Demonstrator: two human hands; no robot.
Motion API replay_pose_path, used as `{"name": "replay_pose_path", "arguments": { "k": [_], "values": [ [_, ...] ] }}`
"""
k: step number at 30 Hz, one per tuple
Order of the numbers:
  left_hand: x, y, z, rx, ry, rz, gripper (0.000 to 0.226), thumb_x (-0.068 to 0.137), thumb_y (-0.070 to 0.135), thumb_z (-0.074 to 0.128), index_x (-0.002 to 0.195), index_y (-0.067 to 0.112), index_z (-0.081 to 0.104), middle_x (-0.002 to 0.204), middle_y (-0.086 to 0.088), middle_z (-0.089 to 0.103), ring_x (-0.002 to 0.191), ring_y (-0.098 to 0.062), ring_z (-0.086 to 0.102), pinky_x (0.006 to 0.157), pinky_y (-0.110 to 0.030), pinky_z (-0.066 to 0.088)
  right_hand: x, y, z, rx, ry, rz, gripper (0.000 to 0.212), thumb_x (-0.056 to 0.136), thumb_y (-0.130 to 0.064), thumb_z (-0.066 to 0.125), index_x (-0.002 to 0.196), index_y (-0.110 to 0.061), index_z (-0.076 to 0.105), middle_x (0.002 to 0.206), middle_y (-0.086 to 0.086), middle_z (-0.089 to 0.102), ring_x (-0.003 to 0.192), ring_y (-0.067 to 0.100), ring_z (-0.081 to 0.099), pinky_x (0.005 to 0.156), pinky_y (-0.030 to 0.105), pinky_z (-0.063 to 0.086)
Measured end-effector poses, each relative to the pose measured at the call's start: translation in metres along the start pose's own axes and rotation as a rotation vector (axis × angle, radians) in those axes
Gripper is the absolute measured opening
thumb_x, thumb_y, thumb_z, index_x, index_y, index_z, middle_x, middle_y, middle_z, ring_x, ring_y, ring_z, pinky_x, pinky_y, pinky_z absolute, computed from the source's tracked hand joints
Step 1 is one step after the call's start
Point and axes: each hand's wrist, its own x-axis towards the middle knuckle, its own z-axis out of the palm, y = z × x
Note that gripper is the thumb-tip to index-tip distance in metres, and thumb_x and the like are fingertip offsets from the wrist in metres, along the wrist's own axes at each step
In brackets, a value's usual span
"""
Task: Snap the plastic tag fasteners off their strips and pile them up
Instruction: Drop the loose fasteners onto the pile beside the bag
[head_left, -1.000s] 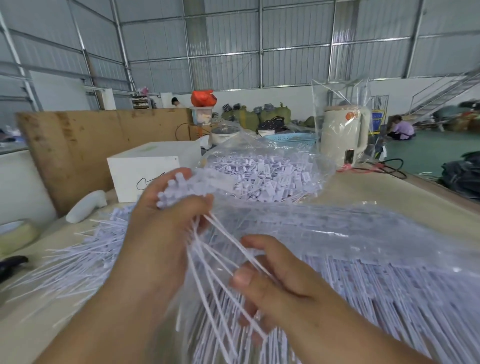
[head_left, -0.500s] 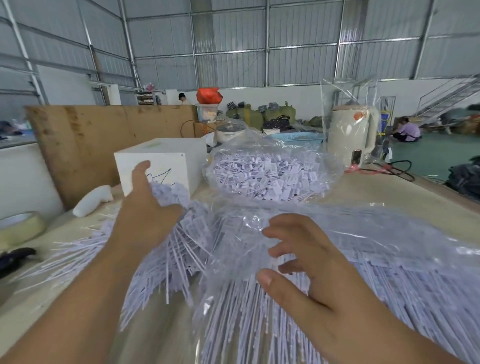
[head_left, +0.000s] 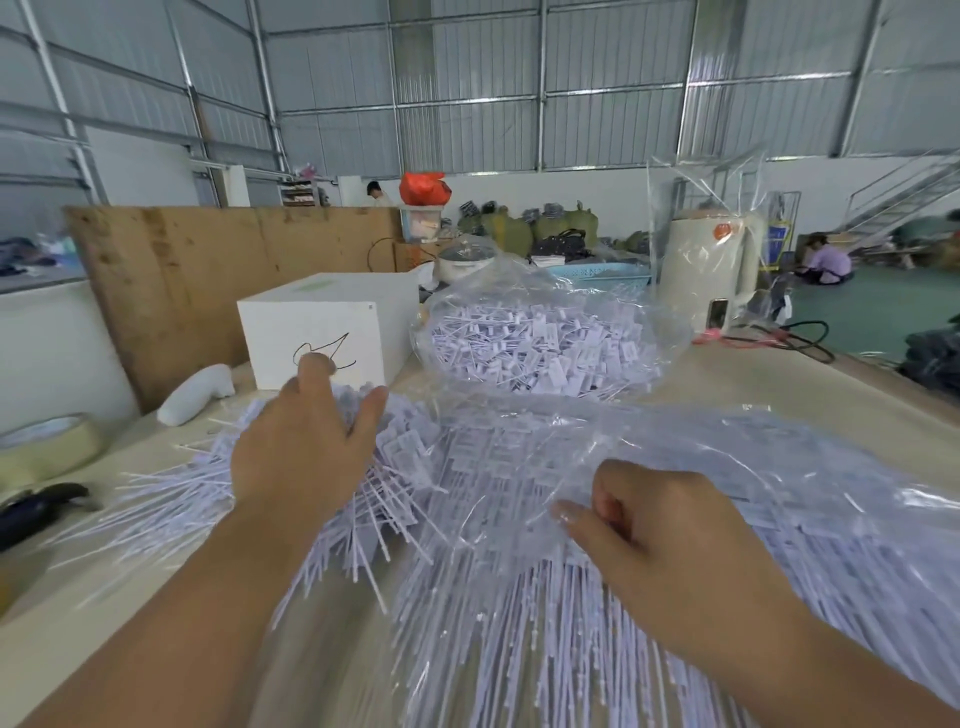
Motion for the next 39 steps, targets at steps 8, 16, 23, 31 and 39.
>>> {"name": "replay_pose_path", "arguments": {
  "k": [8, 16, 23, 31, 39],
  "values": [
    [-0.017, 0.005, -0.001, 0.068, -0.382, 0.212, 0.061, 0.081, 0.045, 0.07, 0.132, 0.022, 0.045, 0.119, -0.001, 0.04, 0.117, -0.025, 0.044, 0.093, -0.037, 0.045, 0.004, 0.009, 0.016, -0.118, -0.255, -0.152, 0.024, 0.099, -0.042, 0.042, 0.109, -0.028, 0.06, 0.108, -0.011, 0.049, 0.106, 0.008, 0.039, 0.094, 0.021, 0.035],
    [-0.008, -0.024, 0.013, 0.228, -0.281, 0.521, 0.058, 0.093, 0.033, 0.06, 0.142, 0.005, 0.046, 0.138, -0.013, 0.049, 0.119, -0.035, 0.052, 0.096, -0.045, 0.046, 0.003, 0.013, 0.028, -0.168, -0.325, -0.138, 0.038, 0.098, -0.042, 0.041, 0.133, -0.029, 0.05, 0.142, -0.01, 0.037, 0.131, 0.011, 0.03, 0.113, 0.03, 0.027],
    [-0.021, 0.014, -0.017, 0.063, -0.086, 0.583, 0.058, 0.092, 0.047, 0.032, 0.12, 0.009, 0.065, 0.117, -0.012, 0.06, 0.101, -0.032, 0.058, 0.084, -0.043, 0.043, 0.006, 0.015, 0.027, -0.188, -0.282, -0.109, 0.04, 0.093, -0.05, 0.041, 0.127, -0.031, 0.053, 0.136, -0.009, 0.04, 0.13, 0.012, 0.025, 0.114, 0.032, 0.024],
    [-0.084, 0.09, -0.053, -0.212, -0.269, 1.103, 0.01, 0.081, 0.016, 0.052, 0.083, 0.025, 0.048, 0.087, 0.011, 0.043, 0.083, -0.004, 0.027, 0.077, -0.014, 0.022, 0.01, 0.013, 0.03, -0.239, -0.373, -0.076, 0.057, 0.073, -0.058, 0.018, 0.114, -0.031, 0.048, 0.116, -0.014, 0.043, 0.123, 0.019, 0.038, 0.108, 0.036, 0.026],
    [-0.054, 0.071, -0.004, 0.255, -0.348, 0.775, 0.03, 0.083, 0.023, 0.053, 0.11, 0.023, 0.066, 0.114, 0.002, 0.055, 0.112, -0.022, 0.045, 0.096, -0.036, 0.03, 0.011, 0.015, 0.026, -0.198, -0.323, 0.011, 0.053, 0.091, -0.047, 0.045, 0.138, -0.025, 0.037, 0.136, -0.005, 0.043, 0.13, 0.02, 0.032, 0.112, 0.034, 0.021]
  ]
}}
